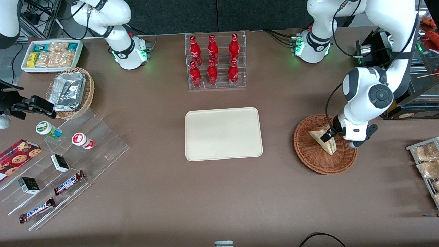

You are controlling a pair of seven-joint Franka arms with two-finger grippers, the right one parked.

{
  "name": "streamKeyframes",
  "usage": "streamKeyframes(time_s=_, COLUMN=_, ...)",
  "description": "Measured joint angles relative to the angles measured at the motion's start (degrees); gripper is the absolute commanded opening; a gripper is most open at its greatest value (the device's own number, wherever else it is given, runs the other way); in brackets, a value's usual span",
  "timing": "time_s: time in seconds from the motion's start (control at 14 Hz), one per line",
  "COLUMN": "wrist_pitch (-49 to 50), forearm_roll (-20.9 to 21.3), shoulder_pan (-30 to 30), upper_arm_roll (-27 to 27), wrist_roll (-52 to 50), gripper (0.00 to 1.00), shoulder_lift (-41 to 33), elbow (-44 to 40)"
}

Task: Place sandwich from basket to tray
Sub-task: 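Lower the left gripper and close it on the wrapped sandwich, then lift the sandwich and carry it with the left gripper over the cream tray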

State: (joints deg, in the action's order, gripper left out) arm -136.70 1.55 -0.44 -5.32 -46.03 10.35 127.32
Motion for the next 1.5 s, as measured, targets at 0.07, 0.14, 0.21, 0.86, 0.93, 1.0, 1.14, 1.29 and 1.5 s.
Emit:
streamKeyframes(time_s=0.07, wrist_pitch=-0.7, forearm_roll=0.6, shoulder_pan=0.0, upper_arm_roll=0.0, wrist_roll=-0.3, gripper=1.00, shoulder_lift=0.9, elbow=0.1)
streamKeyframes(time_s=0.14, wrist_pitch=-1.0, forearm_roll=1.1, shoulder_pan=0.0, upper_arm_roll=0.0, wrist_roll=-0.6, gripper=1.00, shoulder_lift=1.9, elbow=0.1)
streamKeyframes(time_s=0.21, wrist_pitch=-1.1, forearm_roll=1.5, shoulder_pan=-0.1, upper_arm_roll=0.0, wrist_roll=-0.8, gripper=0.97, shoulder_lift=2.9, elbow=0.1)
streamKeyframes(time_s=0.86, wrist_pitch=0.9, forearm_roll=1.7, shoulder_pan=-0.3, upper_arm_roll=-0.3, wrist_roll=-3.0, gripper=0.00, shoulder_lift=4.9, elbow=-0.2)
streamKeyframes(time_s=0.93, wrist_pitch=2.6, forearm_roll=1.7, shoulder_pan=-0.4, upper_arm_roll=-0.3, wrist_roll=-3.0, gripper=0.00, shoulder_lift=4.5, elbow=-0.8)
streamKeyframes(time_s=1.0, wrist_pitch=5.7, forearm_roll=1.7, shoulder_pan=-0.5, upper_arm_roll=-0.4, wrist_roll=-3.0, gripper=0.00, shoulder_lift=4.0, elbow=-2.2)
streamKeyframes(time_s=1.14, wrist_pitch=14.1, forearm_roll=1.8, shoulder_pan=-1.2, upper_arm_roll=-0.8, wrist_roll=-3.0, gripper=0.00, shoulder_lift=3.0, elbow=-7.4)
streamKeyframes(time_s=1.29, wrist_pitch=22.5, forearm_roll=1.8, shoulder_pan=-3.6, upper_arm_roll=-1.0, wrist_roll=-3.0, gripper=0.00, shoulder_lift=2.3, elbow=-14.1)
streamKeyframes(time_s=1.5, wrist_pitch=27.0, forearm_roll=1.8, shoulder_pan=-9.7, upper_arm_roll=-1.7, wrist_roll=-3.3, gripper=0.00, shoulder_lift=2.0, elbow=-20.3)
